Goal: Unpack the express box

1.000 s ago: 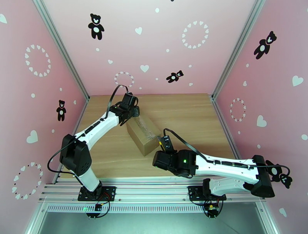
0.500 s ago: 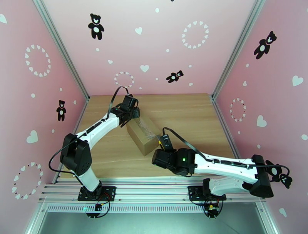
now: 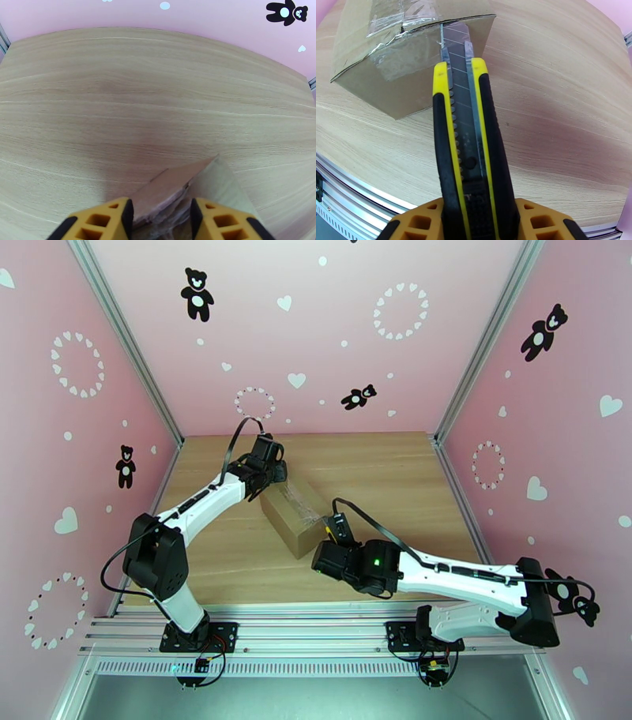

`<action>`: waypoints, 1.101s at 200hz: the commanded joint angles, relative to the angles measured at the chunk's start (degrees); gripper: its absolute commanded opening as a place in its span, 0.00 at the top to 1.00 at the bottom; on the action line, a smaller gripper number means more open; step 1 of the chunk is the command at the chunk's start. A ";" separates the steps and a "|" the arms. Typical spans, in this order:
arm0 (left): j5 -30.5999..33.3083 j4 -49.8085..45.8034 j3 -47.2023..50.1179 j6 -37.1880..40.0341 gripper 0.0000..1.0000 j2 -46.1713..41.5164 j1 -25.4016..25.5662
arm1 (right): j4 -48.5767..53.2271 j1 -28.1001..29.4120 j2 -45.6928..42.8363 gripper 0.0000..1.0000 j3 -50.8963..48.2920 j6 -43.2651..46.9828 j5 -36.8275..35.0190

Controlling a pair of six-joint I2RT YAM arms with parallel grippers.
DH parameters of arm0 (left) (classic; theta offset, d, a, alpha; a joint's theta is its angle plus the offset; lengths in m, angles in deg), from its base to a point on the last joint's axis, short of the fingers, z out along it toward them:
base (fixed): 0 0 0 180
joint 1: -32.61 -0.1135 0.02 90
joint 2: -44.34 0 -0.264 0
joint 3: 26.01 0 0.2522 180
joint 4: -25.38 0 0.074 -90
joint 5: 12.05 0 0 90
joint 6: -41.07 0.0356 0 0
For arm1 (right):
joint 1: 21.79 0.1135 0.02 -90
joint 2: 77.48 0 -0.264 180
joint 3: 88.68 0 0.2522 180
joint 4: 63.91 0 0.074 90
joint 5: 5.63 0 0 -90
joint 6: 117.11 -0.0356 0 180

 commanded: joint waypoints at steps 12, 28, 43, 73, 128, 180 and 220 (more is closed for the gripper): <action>0.46 -1.31 1.85 -0.56 0.54 -0.19 -0.07 | -0.63 -1.47 0.04 1.00 1.25 3.33 1.24; 0.69 -0.92 2.20 -0.64 0.54 -0.23 -0.08 | -1.33 -1.82 0.05 1.00 1.20 4.22 1.86; 0.98 -0.59 2.41 -0.77 0.54 -0.26 -0.05 | -1.86 -2.08 0.11 1.00 1.10 4.96 2.28; 1.41 0.04 2.97 -0.64 0.54 -0.55 -0.01 | -2.66 -2.61 0.09 1.00 0.87 6.43 2.89; 1.59 1.23 3.97 -0.32 0.54 -0.91 -0.03 | -3.60 -4.72 -0.80 1.00 0.60 11.19 5.03; 1.60 2.04 4.63 0.29 0.55 -1.33 -0.09 | -4.80 -6.37 -0.49 1.00 0.53 14.55 6.43; 1.59 2.31 4.86 0.67 0.55 -1.70 -0.06 | -5.62 -7.60 -0.23 1.00 0.26 16.68 6.87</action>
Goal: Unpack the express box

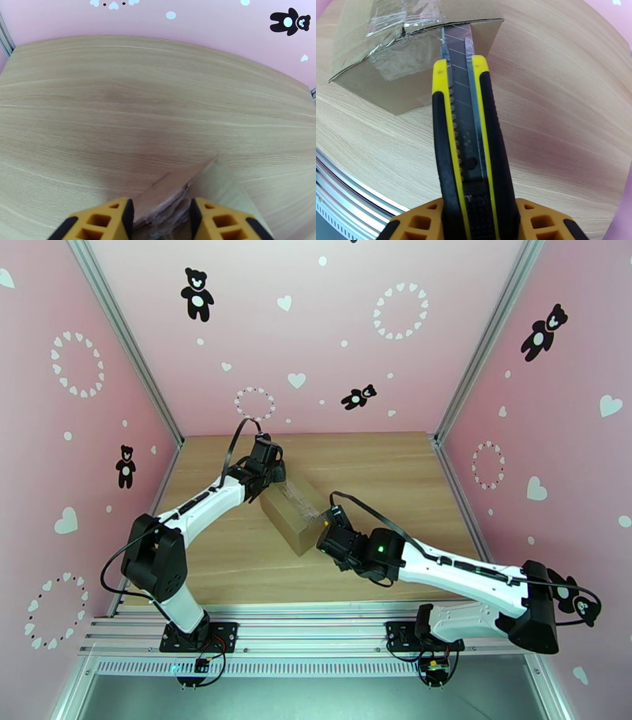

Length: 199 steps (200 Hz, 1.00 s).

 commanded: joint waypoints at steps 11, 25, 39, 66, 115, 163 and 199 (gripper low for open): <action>-0.80 -2.67 1.88 0.54 0.55 -1.11 0.03 | -1.94 -0.95 0.37 1.00 0.49 3.62 2.41; -0.76 -2.52 2.02 0.52 0.54 -1.29 0.02 | -2.08 -1.28 0.61 1.00 0.97 4.26 2.50; -0.83 -2.28 2.38 0.56 0.54 -1.44 0.05 | -2.12 -1.61 0.89 1.00 1.50 4.99 2.97; -1.21 -1.60 2.88 0.64 0.54 -1.71 0.10 | -2.48 -2.33 1.43 1.00 2.09 6.24 4.10; -1.49 -1.06 3.18 0.57 0.54 -2.05 0.10 | -2.94 -3.94 2.11 1.00 2.75 8.11 5.57; -1.95 -0.91 3.21 0.63 0.54 -2.21 0.11 | -3.14 -5.75 2.63 1.00 3.47 9.58 6.54; -2.44 -0.61 3.40 0.70 0.54 -2.49 0.02 | -3.20 -5.89 3.98 1.00 4.45 10.44 7.05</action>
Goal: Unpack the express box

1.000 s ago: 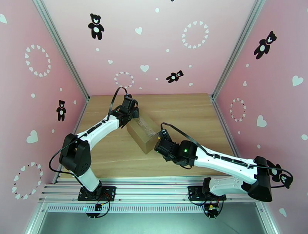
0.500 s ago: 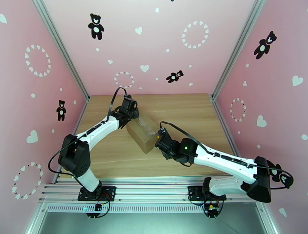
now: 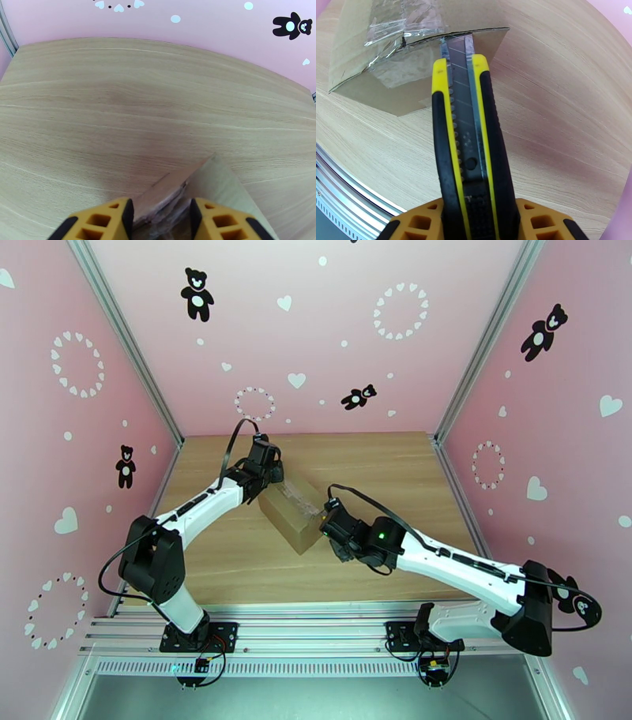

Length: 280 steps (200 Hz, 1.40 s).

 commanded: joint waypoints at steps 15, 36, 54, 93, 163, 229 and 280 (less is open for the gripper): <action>-3.15 -1.97 1.72 0.66 0.54 -1.61 0.63 | -2.08 -0.12 2.69 1.00 2.37 2.30 2.53; -3.12 -1.91 1.68 0.83 0.54 -1.75 0.89 | -2.19 -0.18 3.06 1.00 3.02 2.58 2.93; -2.83 -2.06 1.78 0.70 0.54 -1.88 1.11 | -2.35 -0.29 3.10 1.00 3.79 2.72 4.24; -1.70 -2.16 1.86 0.15 0.54 -2.36 1.38 | -1.40 -0.24 3.07 1.00 4.09 2.06 4.36; 4.47 -7.35 -6.31 0.76 0.54 -1.13 1.38 | -0.01 -0.28 3.49 1.00 3.32 0.24 2.48; 6.50 -11.30 -11.14 2.13 0.54 -3.83 1.38 | 0.46 -0.28 3.86 1.00 3.47 -0.70 1.99; 2.67 -12.68 1.61 -1.99 0.53 -16.82 1.33 | 1.98 -0.28 6.20 1.00 6.36 -1.85 2.08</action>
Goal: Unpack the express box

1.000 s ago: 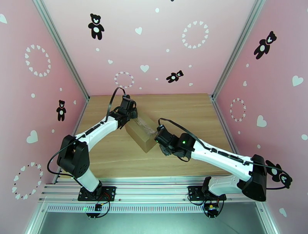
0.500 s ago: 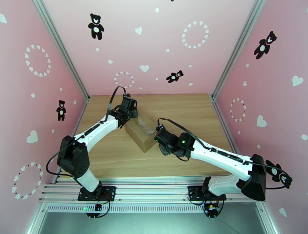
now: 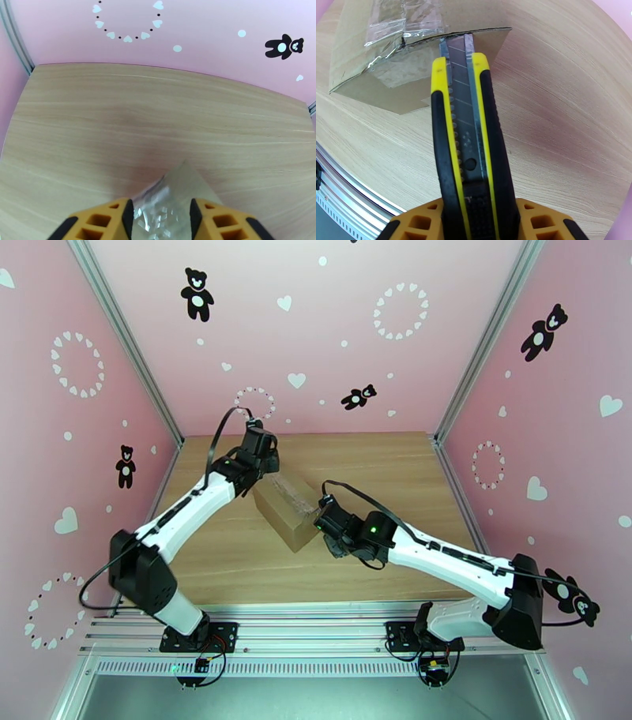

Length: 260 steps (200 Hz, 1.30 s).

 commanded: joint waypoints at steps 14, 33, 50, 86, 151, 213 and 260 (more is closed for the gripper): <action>-3.77 -1.69 11.59 -3.70 0.52 -12.36 0.27 | 2.68 0.17 2.15 1.00 2.92 -2.01 -0.18; -6.07 -3.60 14.89 -6.86 0.52 -15.62 0.41 | 1.48 0.20 1.14 1.00 1.79 -3.08 -0.25; -7.93 -4.72 18.01 -8.98 0.52 -18.05 1.22 | 0.50 0.17 0.04 1.00 0.79 -3.61 -0.26; -11.20 -3.27 26.81 -11.33 0.52 -23.38 3.97 | 0.98 0.18 -0.17 1.00 0.21 -2.87 -0.76; -14.61 2.77 36.54 -18.00 0.51 -26.98 9.53 | 0.27 0.22 1.77 1.00 1.85 -1.07 0.06; -14.58 6.82 38.28 -20.82 0.51 -25.80 12.71 | -0.24 0.27 2.12 1.00 2.28 -1.05 0.83; -15.20 9.16 38.65 -21.92 0.51 -24.76 13.18 | 0.11 0.80 2.60 1.00 2.89 -1.13 0.48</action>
